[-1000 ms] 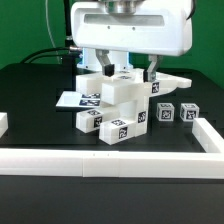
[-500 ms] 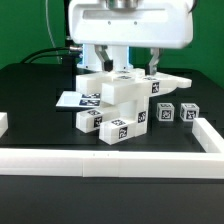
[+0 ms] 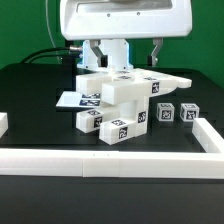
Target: Assemble chair
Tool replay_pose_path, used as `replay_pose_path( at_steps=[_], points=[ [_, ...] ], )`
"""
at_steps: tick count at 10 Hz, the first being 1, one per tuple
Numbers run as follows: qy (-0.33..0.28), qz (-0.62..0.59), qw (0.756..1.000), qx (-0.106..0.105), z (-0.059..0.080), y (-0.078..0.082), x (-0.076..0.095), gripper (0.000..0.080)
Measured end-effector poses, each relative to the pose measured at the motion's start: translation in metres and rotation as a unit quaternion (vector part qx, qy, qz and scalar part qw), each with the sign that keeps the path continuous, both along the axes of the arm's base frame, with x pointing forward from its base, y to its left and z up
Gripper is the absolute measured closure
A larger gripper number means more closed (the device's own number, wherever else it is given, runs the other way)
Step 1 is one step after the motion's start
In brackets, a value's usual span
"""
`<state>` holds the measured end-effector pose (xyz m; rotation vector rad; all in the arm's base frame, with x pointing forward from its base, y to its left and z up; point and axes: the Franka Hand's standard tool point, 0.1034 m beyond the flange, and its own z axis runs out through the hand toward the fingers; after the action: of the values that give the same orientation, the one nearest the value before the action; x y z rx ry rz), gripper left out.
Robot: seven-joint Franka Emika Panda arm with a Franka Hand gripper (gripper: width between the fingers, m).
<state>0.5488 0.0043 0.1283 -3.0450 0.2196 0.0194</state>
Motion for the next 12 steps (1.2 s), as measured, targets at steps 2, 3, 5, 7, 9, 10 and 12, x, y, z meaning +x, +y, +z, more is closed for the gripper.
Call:
replay_pose_path(
  at_steps=[2, 3, 5, 7, 9, 10, 12],
  points=[
    [-0.009, 0.183, 0.983, -0.008, -0.008, -0.005, -0.018, 0.0150],
    [-0.007, 0.248, 0.969, -0.001, -0.005, -0.012, -0.022, 0.0150],
    [-0.010, 0.285, 0.958, 0.000, -0.005, -0.020, -0.022, 0.0150],
    [-0.012, 0.310, 0.951, 0.000, -0.006, -0.021, -0.024, 0.0150],
    [-0.021, 0.331, 0.944, -0.002, -0.008, -0.028, -0.044, 0.0150],
    [-0.027, 0.331, 0.943, -0.001, -0.005, -0.031, -0.056, 0.0150],
    [-0.035, 0.321, 0.946, 0.004, 0.004, -0.040, -0.074, 0.0150]
  ],
)
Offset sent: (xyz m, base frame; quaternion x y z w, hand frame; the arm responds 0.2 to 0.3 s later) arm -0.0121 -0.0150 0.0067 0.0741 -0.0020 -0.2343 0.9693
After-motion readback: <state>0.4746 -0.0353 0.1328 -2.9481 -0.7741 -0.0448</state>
